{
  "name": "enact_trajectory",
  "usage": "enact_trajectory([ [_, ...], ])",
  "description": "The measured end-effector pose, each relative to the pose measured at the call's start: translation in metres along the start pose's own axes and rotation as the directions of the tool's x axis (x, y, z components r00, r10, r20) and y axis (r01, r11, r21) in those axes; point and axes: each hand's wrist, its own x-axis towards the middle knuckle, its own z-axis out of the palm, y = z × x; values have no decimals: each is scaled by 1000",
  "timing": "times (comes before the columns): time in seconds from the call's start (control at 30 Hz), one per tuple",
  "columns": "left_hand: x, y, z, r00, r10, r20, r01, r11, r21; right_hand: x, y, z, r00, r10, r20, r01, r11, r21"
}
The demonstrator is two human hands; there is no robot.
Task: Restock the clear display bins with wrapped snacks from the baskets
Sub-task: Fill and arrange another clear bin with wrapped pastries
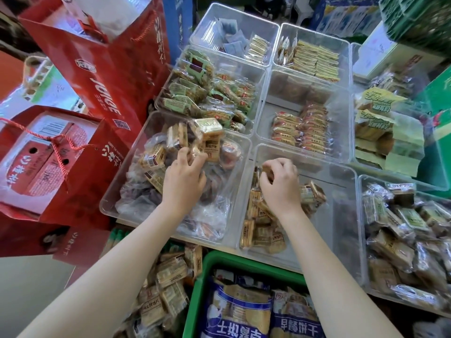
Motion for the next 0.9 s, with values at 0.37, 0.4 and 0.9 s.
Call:
enact_trajectory([
  [0.37,-48,43,-49,945,-59,322,285,636,-717,-57,-39,-15,873,-397,284,391,917,80],
  [0.4,-48,43,-46,944,-76,320,290,651,-702,-58,-35,-18,886,-366,284,361,930,70],
  [0.9,32,20,10,995,43,94,-58,986,158,-11,63,-19,905,414,102,-364,874,-320],
])
